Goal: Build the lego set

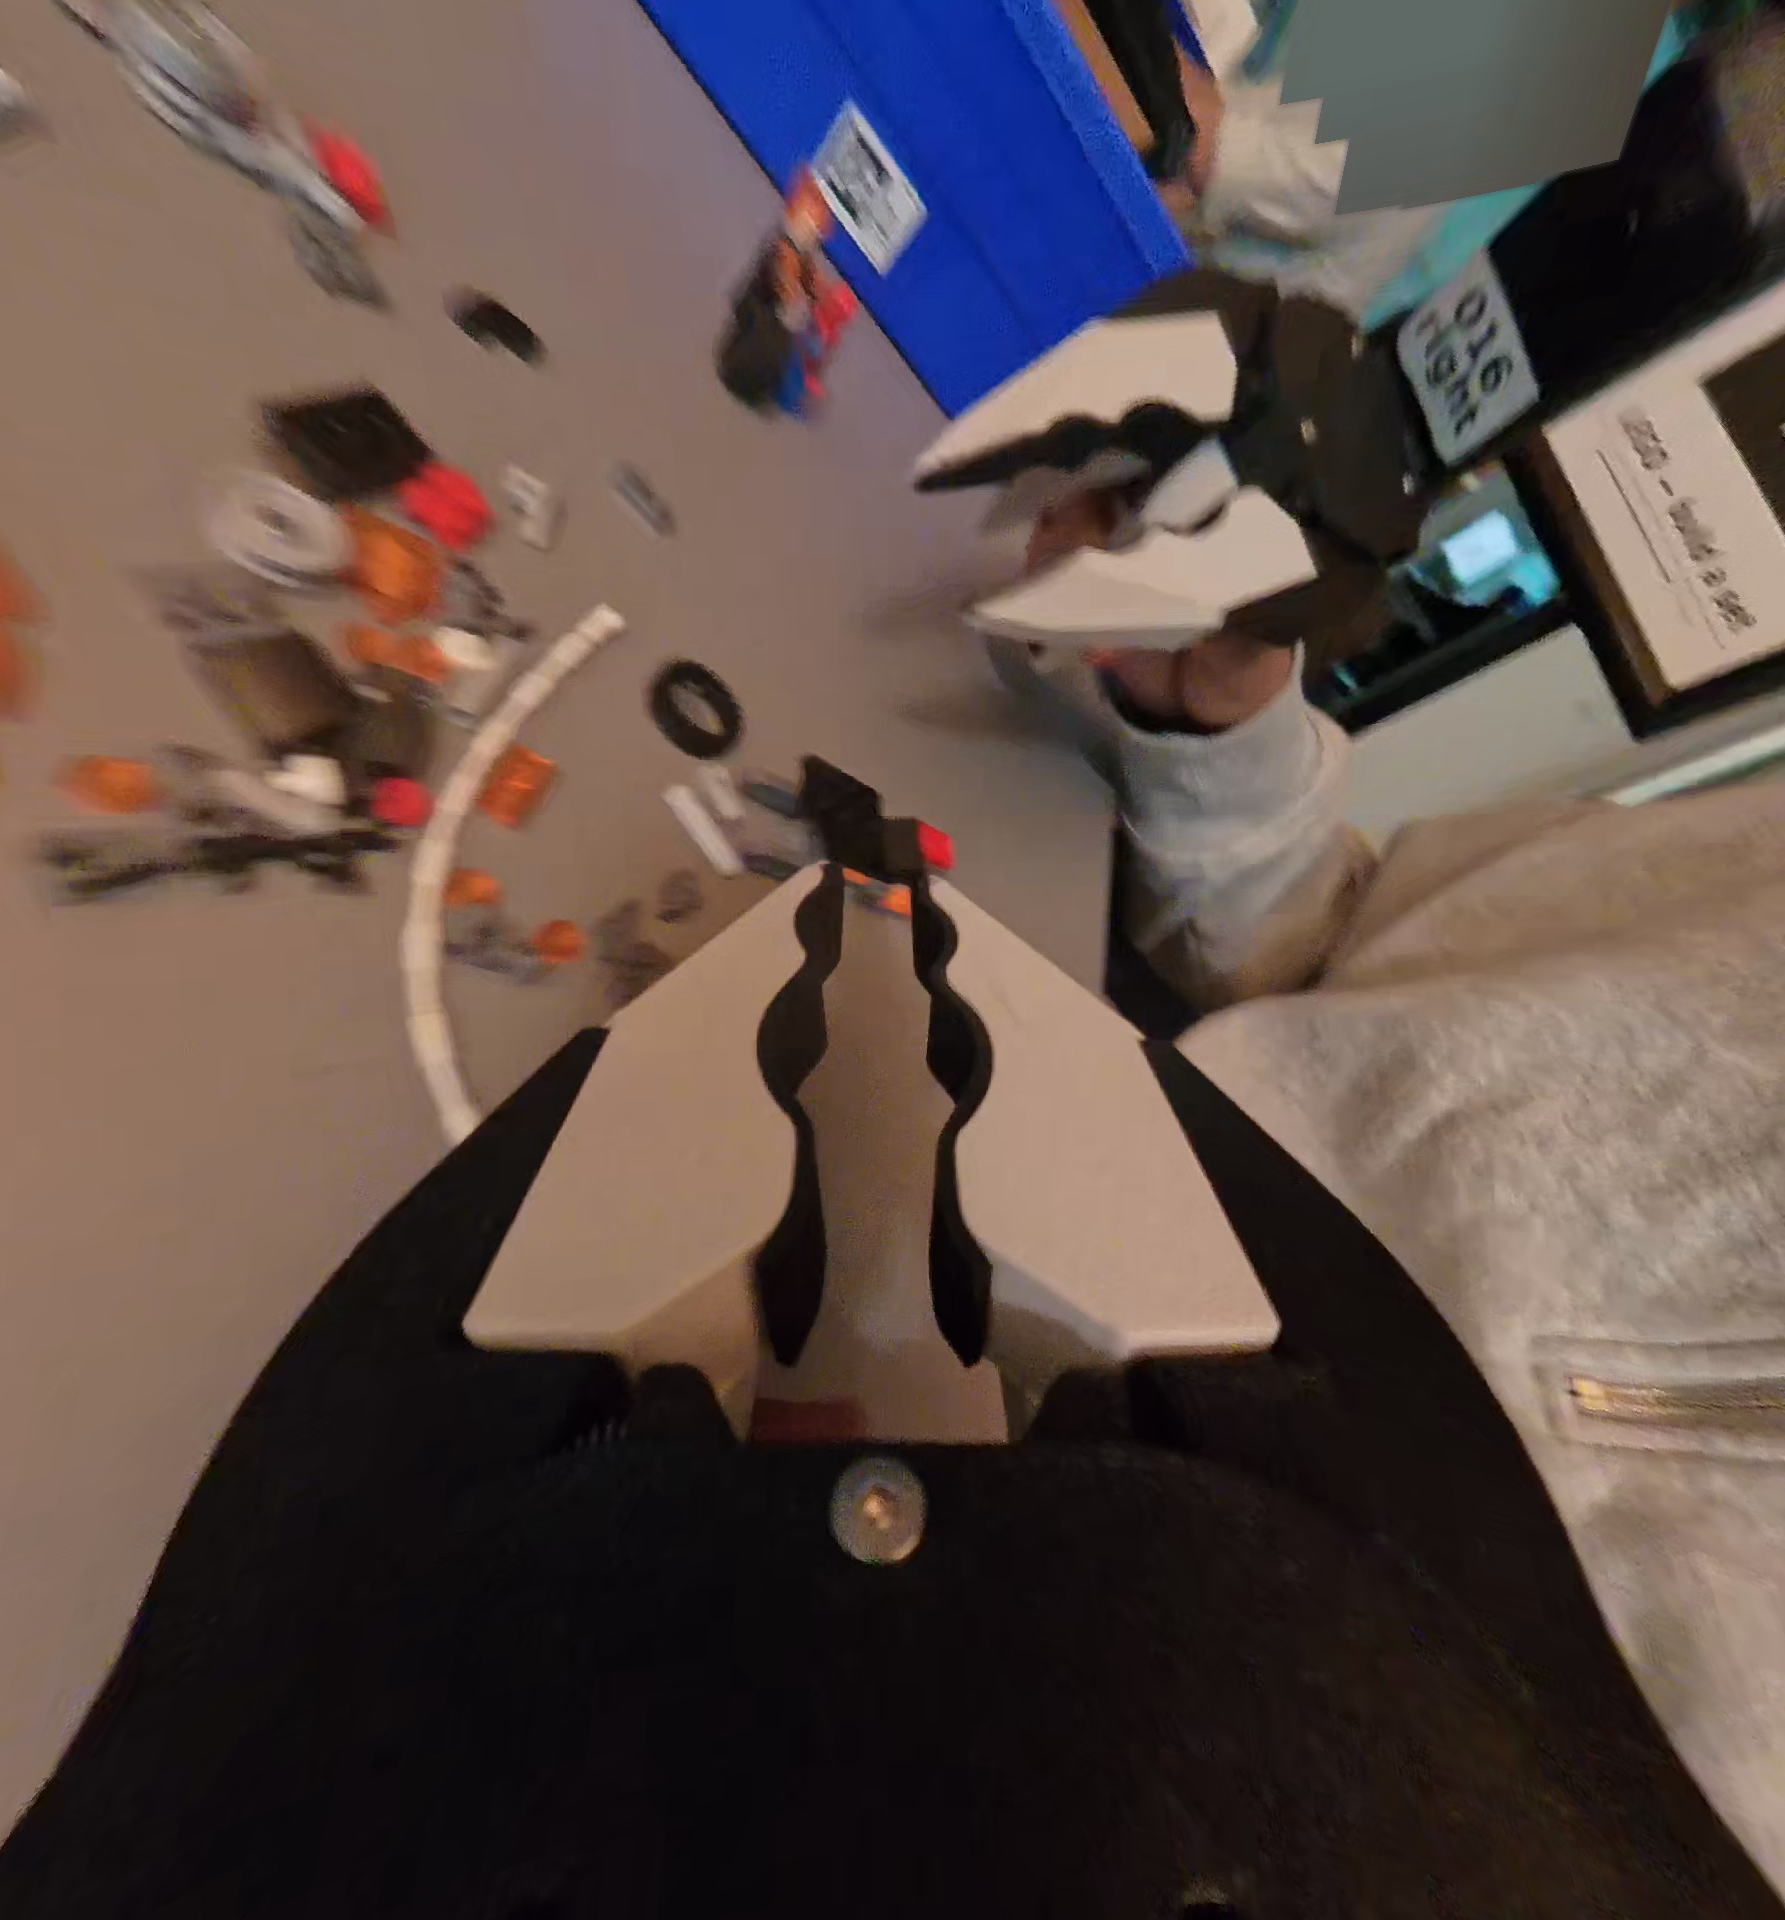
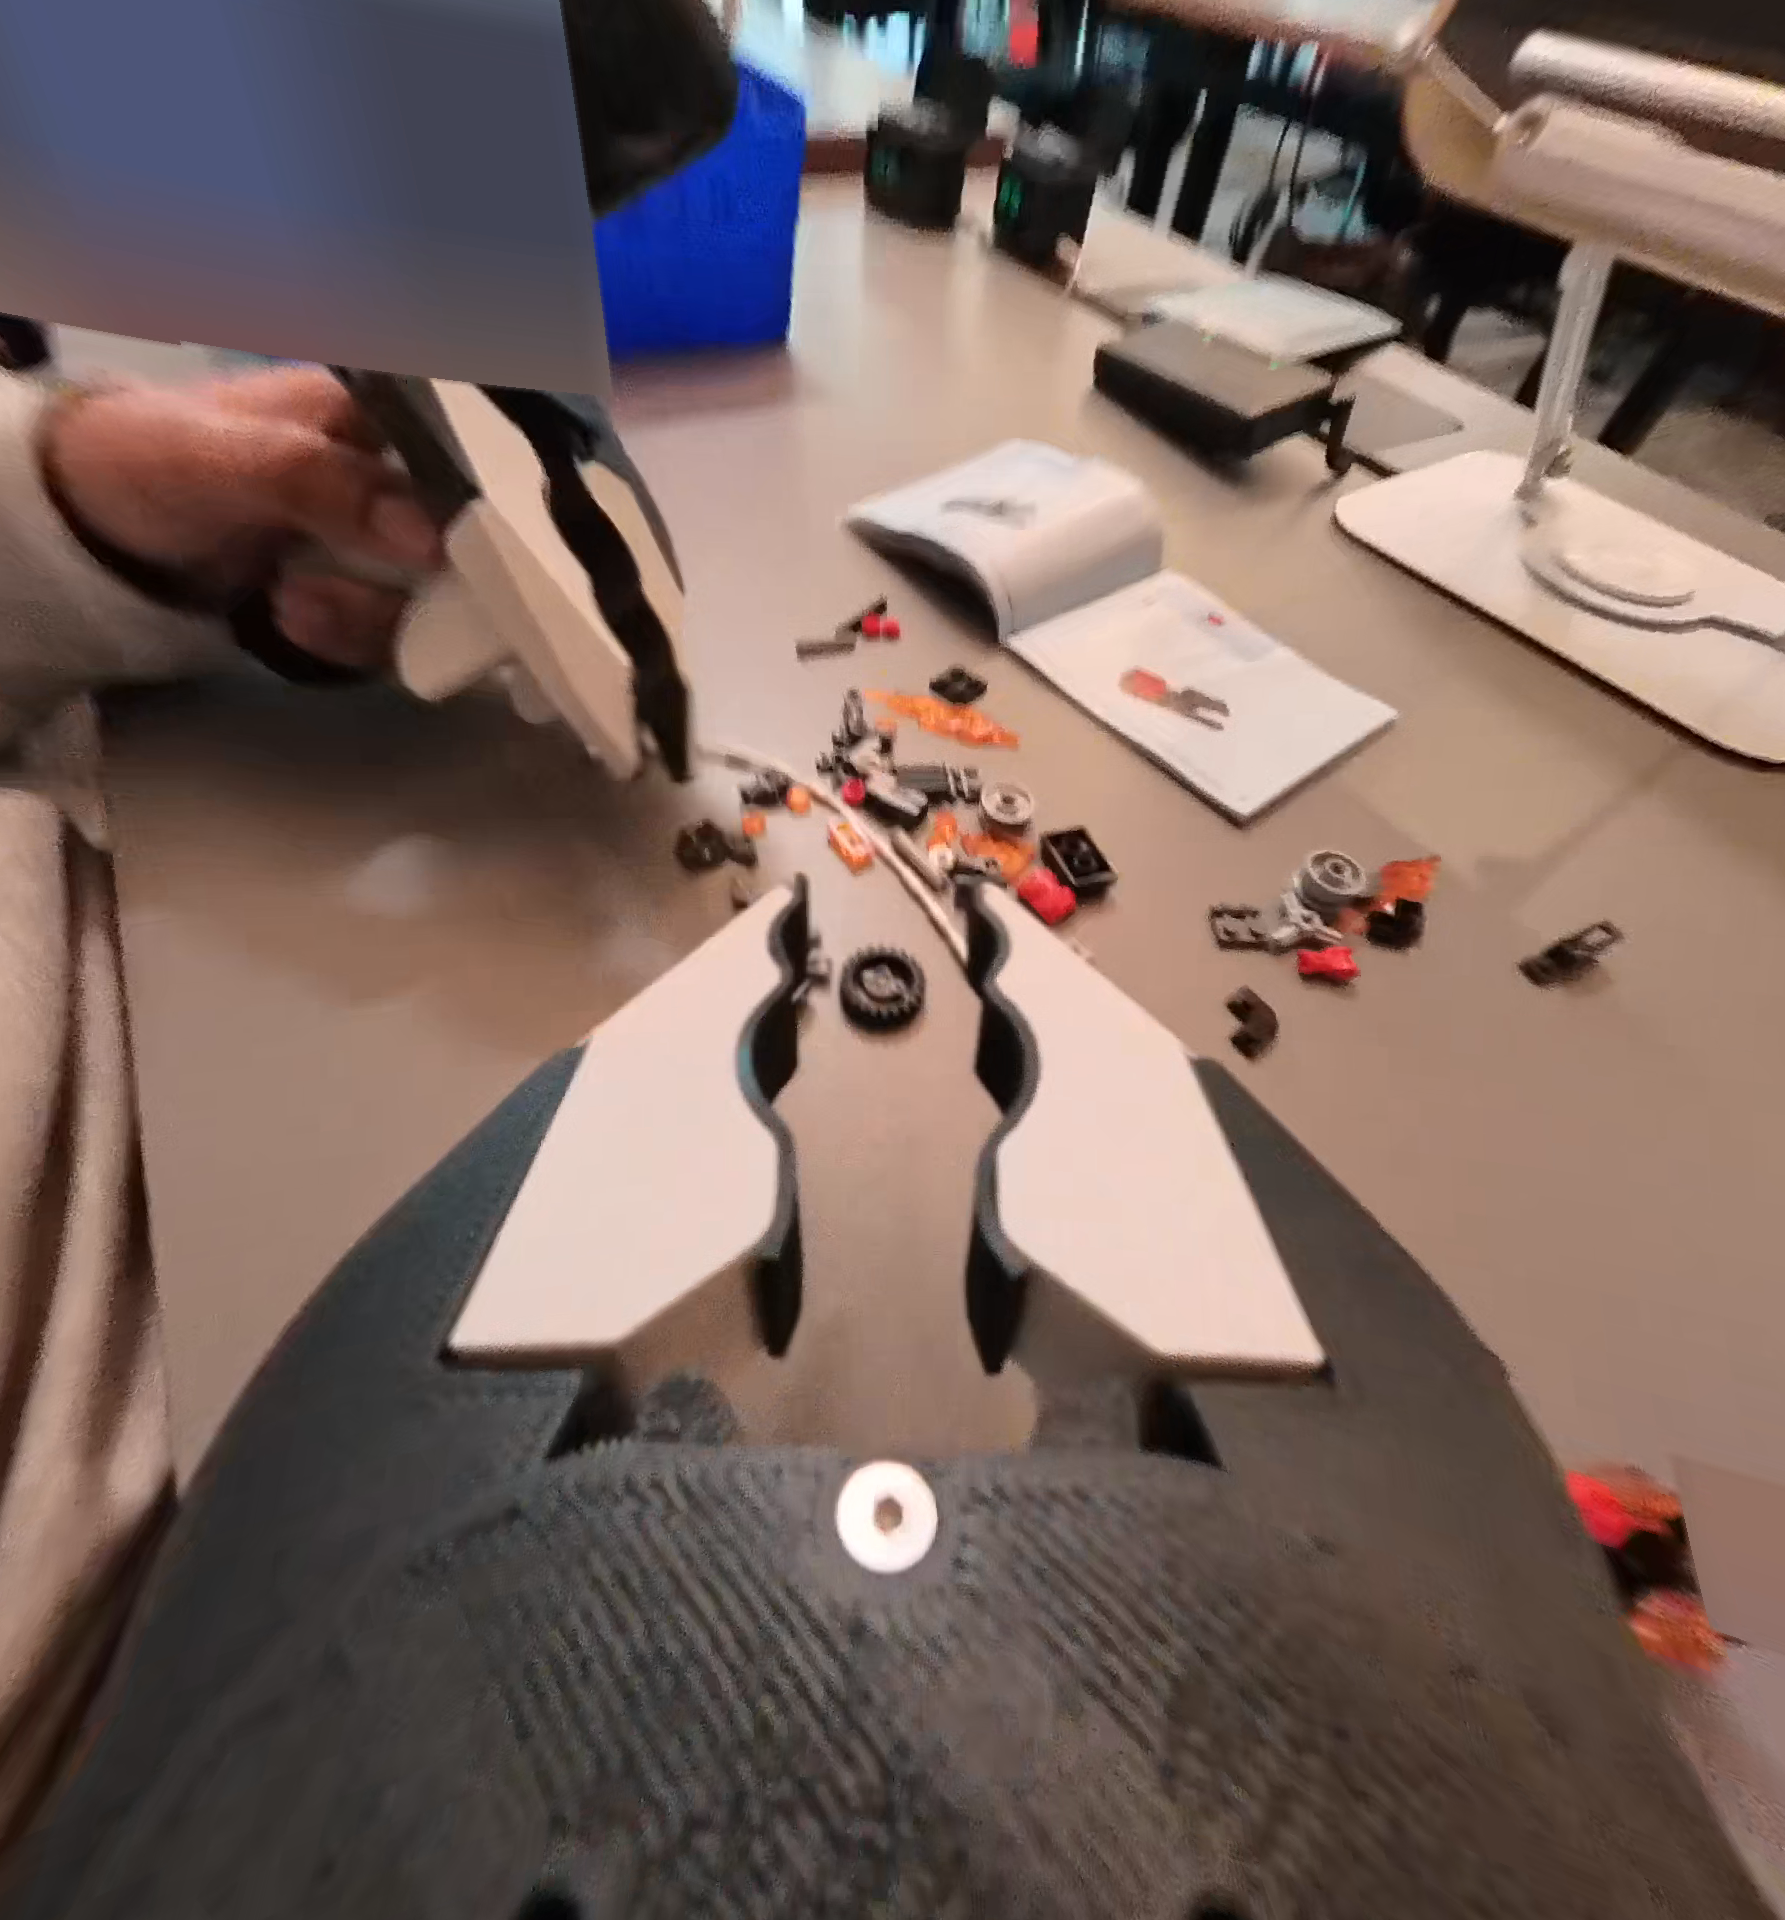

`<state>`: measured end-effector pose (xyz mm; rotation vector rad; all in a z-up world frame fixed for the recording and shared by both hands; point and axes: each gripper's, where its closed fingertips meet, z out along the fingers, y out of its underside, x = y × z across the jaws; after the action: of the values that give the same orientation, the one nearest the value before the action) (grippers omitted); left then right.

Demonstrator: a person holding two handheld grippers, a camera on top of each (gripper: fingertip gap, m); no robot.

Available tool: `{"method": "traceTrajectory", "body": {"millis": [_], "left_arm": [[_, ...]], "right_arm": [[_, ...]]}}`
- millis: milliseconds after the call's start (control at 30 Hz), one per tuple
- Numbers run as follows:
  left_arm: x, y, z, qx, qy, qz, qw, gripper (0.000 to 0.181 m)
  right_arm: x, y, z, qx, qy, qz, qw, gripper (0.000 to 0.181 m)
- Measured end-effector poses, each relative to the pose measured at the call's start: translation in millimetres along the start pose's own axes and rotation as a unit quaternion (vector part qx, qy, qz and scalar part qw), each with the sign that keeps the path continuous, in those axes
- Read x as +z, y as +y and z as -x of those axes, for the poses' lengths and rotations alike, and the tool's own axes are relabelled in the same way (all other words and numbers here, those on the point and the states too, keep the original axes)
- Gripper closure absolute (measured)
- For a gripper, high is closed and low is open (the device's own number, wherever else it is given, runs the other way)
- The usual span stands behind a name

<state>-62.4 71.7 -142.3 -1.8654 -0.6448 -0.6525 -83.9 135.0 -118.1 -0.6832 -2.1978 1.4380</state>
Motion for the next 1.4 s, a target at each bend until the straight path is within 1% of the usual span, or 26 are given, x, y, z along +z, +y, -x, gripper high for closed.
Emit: {"method": "traceTrajectory", "body": {"millis": [33, 100, 133, 200, 267, 333, 400, 433, 467, 567, 633, 767, 933, 1000, 1067, 1233, 1300, 1400], "left_arm": [[-10.1, -7.1, 9.1, 0.009, -0.025, -0.022, 0.999, 0.170], [-31.0, -19.5, 26.1, 0.028, -0.074, -0.065, 0.995, 0.171], [-41.0, -24.7, 33.9, 0.037, -0.098, -0.086, 0.991, 0.172], [-56.9, -32.3, 46.9, 0.053, -0.134, -0.123, 0.982, 0.173], [-63.6, -35.3, 54.8, 0.054, -0.145, -0.143, 0.978, 0.174], [-64.8, -35.2, 60.5, 0.039, -0.144, -0.141, 0.979, 0.173], [-68.1, -35.5, 67.4, 0.026, -0.159, -0.144, 0.976, 0.174], [-71.1, -35.4, 70.6, 0.024, -0.171, -0.146, 0.974, 0.175], [-74.7, -34.9, 74.5, 0.023, -0.190, -0.147, 0.971, 0.181], [-85.0, -35.6, 86.2, 0.036, -0.254, -0.147, 0.955, 0.181], [-85.2, -36.1, 87.9, 0.051, -0.274, -0.141, 0.950, 0.181], [-81.4, -37.6, 85.0, 0.076, -0.279, -0.134, 0.948, 0.181], [-78.6, -36.4, 84.7, 0.069, -0.264, -0.130, 0.953, 0.181], [-77.9, -35.9, 85.1, 0.066, -0.262, -0.128, 0.954, 0.180], [-77.3, -35.4, 85.4, 0.065, -0.262, -0.125, 0.955, 0.180], [-72.6, -33.1, 83.1, 0.065, -0.253, -0.116, 0.958, 0.176], [-70.7, -31.8, 82.3, 0.062, -0.248, -0.112, 0.960, 0.173], [-68.4, -30.7, 78.4, 0.063, -0.236, -0.112, 0.963, 0.170]], "right_arm": [[0.4, -4.5, 0.4, 0.022, -0.007, -0.033, 0.999, 0.148], [-2.5, -12.2, -0.5, 0.060, -0.022, -0.094, 0.994, 0.148], [-6.9, -15.5, -2.4, 0.070, -0.025, -0.110, 0.991, 0.151], [-18.1, -23.4, -1.2, 0.052, -0.030, -0.145, 0.988, 0.151], [-25.9, -26.5, -9.2, 0.034, 0.004, -0.168, 0.985, 0.155], [-29.9, -29.9, -13.2, 0.044, 0.016, -0.186, 0.981, 0.154], [-29.8, -30.7, -11.2, 0.063, -0.001, -0.193, 0.979, 0.150], [-29.5, -30.6, -10.2, 0.066, -0.007, -0.192, 0.979, 0.149], [-29.3, -30.5, -10.2, 0.067, -0.006, -0.191, 0.979, 0.149], [-29.1, -30.1, -10.2, 0.061, 0.002, -0.190, 0.980, 0.151], [-28.8, -29.7, -10.9, 0.059, 0.009, -0.189, 0.980, 0.151], [-30.1, -30.0, -14.2, 0.065, 0.017, -0.192, 0.979, 0.151], [-34.8, -31.2, -20.7, 0.083, 0.028, -0.206, 0.975, 0.151], [-34.5, -31.1, -20.9, 0.085, 0.025, -0.205, 0.975, 0.149], [-31.8, -30.1, -16.5, 0.069, 0.016, -0.195, 0.978, 0.144], [-20.7, -22.6, -11.2, -0.003, 0.049, -0.146, 0.988, 0.148], [-16.4, -17.7, -13.2, -0.014, 0.062, -0.125, 0.990, 0.148], [-16.7, -14.8, -19.0, -0.015, 0.080, -0.117, 0.990, 0.149]]}}
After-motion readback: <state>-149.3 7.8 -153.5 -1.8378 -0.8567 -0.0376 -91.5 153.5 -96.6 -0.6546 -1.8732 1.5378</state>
